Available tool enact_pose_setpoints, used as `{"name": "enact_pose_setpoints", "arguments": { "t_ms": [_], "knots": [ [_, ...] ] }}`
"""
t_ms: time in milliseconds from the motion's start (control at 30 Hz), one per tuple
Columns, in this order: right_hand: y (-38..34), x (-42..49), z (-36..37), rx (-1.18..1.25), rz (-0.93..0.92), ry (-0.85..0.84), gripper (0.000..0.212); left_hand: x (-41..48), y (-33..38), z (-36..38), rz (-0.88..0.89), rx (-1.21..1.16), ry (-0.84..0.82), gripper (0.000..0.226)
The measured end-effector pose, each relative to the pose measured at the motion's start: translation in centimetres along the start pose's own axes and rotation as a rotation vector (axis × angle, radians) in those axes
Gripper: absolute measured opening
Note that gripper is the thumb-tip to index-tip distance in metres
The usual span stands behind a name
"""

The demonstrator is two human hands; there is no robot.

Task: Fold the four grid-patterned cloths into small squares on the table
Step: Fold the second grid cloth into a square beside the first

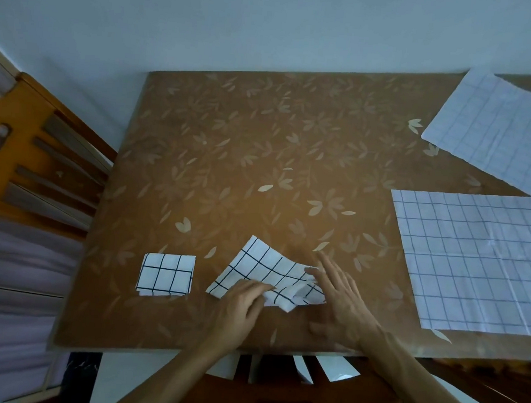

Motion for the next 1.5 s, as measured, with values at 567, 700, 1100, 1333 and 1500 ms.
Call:
{"name": "enact_pose_setpoints", "arguments": {
  "t_ms": [567,700,1100,1333,1500],
  "knots": [
    [-3.3,2.7,-13.6,0.695,0.067,0.23,0.011,3.6,1.9,-7.0,-0.311,-0.651,-0.009,0.026],
    [-2.0,2.1,-14.0,0.935,0.125,0.262,0.016,4.2,2.6,-6.8,-0.328,-0.76,-0.121,0.031],
    [-1.4,2.4,-12.7,1.156,0.163,0.233,0.036,5.6,3.8,-6.9,-0.379,-0.836,-0.05,0.041],
    [0.0,2.4,-9.0,1.148,0.185,0.115,0.032,5.8,3.0,-6.2,-0.582,-1.012,-0.099,0.036],
    [0.0,2.4,-8.8,1.112,0.241,0.108,0.031,6.3,2.2,-7.1,-0.571,-0.929,0.01,0.025]
  ]
}}
Point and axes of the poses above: each hand's wrist, its own x-axis towards the middle knuckle, its own z-axis out of the palm, y = z × x, the point moved 8 cm from there along x, towards the middle knuckle, and after that the axes turned 1 degree about -y, right-handed, at the moved point
